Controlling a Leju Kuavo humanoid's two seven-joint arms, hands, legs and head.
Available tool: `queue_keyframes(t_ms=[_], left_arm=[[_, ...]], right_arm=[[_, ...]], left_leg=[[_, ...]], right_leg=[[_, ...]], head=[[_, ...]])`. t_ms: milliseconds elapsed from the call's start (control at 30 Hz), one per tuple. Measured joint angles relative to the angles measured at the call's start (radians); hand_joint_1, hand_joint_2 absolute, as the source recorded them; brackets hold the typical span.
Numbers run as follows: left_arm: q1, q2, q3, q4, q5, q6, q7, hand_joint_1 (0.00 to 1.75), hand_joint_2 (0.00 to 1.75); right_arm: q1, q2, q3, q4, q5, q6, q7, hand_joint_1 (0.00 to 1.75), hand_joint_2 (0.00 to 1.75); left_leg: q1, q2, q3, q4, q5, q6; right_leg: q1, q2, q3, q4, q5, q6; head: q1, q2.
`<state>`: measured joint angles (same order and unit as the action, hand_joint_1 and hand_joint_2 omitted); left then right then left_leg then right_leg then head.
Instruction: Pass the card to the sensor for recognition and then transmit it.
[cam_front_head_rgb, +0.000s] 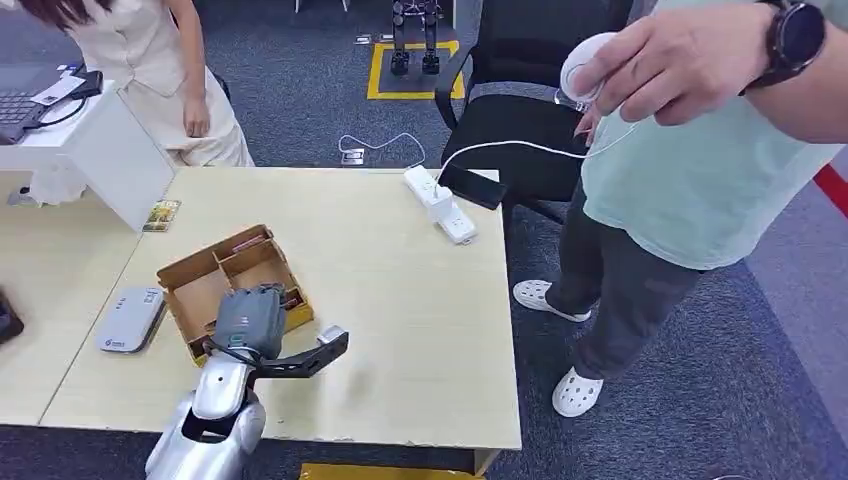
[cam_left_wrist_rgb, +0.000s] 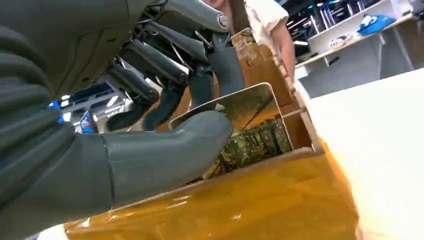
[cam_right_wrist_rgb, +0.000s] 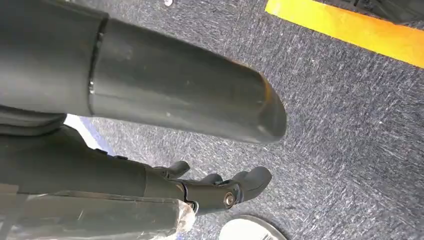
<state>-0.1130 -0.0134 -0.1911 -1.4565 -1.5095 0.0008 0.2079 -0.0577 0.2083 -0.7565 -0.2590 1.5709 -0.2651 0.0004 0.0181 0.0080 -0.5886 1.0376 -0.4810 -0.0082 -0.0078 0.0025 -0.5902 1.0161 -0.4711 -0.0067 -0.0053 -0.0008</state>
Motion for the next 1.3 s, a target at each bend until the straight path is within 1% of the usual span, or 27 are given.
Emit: queue_keyframes(t_ms=[233,433,667,800,1067,1133,1200,1233,1300], left_arm=[[-0.037,0.006,0.002,-0.007,0.000,0.006,0.002,1.75,1.75],[-0.113,0.035,0.003,-0.026,0.000,0.004,0.018,1.75,1.75],[-0.181,0.058,0.014,-0.040,0.000,-0.002,0.012,1.75,1.75],[-0.198,0.064,0.014,-0.040,0.000,-0.002,0.000,1.75,1.75],[-0.214,0.064,0.015,-0.040,0.000,0.007,0.006,1.75,1.75],[-0.238,0.068,0.014,-0.040,0.000,0.016,0.060,1.75,1.75],[-0.286,0.088,0.009,-0.037,0.000,0.018,0.182,1.75,1.75],[-0.316,0.105,0.004,-0.032,0.000,0.023,0.231,1.75,1.75],[-0.368,0.133,-0.005,-0.023,0.000,0.044,0.287,1.75,1.75]], right_arm=[[0.000,0.000,0.000,0.000,0.000,-0.001,-0.002,0.00,0.00],[0.000,0.000,0.000,0.000,0.000,0.000,-0.001,0.00,0.00],[-0.002,0.000,0.000,0.000,0.000,0.000,-0.001,0.00,0.00],[-0.003,0.000,0.000,0.000,0.000,0.000,-0.001,0.00,0.00],[-0.005,0.000,0.002,0.000,0.000,0.001,-0.001,0.00,0.00],[-0.006,0.000,0.008,0.000,0.000,0.003,0.000,0.00,0.00],[-0.008,0.000,0.019,0.000,0.000,0.004,0.001,0.00,0.00],[-0.009,0.000,0.028,0.000,0.000,0.005,0.005,0.00,0.00],[-0.012,0.002,0.041,0.000,0.000,0.005,0.011,0.00,0.00]], left_leg=[[0.000,0.000,0.000,0.000,0.000,0.000],[0.000,0.000,0.000,0.000,0.000,0.000],[0.000,0.000,0.000,0.000,0.000,0.000],[0.000,0.000,0.000,0.000,0.000,0.000],[0.000,0.000,0.000,0.000,0.000,0.000],[0.000,0.000,0.000,0.000,0.000,0.000],[0.000,0.000,0.000,0.000,0.001,-0.001],[0.000,0.000,0.000,0.000,0.001,-0.001],[0.000,0.000,0.000,0.000,0.001,-0.001]], right_leg=[[0.000,0.000,0.000,0.000,0.000,0.000],[0.000,-0.001,0.000,0.000,0.000,0.000],[0.000,-0.001,0.000,0.001,0.000,0.000],[0.000,0.000,0.000,0.000,0.000,0.000],[0.000,-0.001,0.000,0.000,0.000,0.000],[0.000,-0.001,0.000,0.000,0.000,0.000],[0.000,0.000,-0.001,0.001,0.000,0.000],[0.000,0.000,-0.001,0.001,0.001,-0.001],[0.000,0.000,-0.001,0.001,0.001,-0.001]], head=[[0.000,0.000],[0.000,0.000],[0.000,0.000],[0.000,0.000],[0.000,0.000],[0.000,0.000],[0.000,0.000],[0.000,0.000],[0.000,0.000]])
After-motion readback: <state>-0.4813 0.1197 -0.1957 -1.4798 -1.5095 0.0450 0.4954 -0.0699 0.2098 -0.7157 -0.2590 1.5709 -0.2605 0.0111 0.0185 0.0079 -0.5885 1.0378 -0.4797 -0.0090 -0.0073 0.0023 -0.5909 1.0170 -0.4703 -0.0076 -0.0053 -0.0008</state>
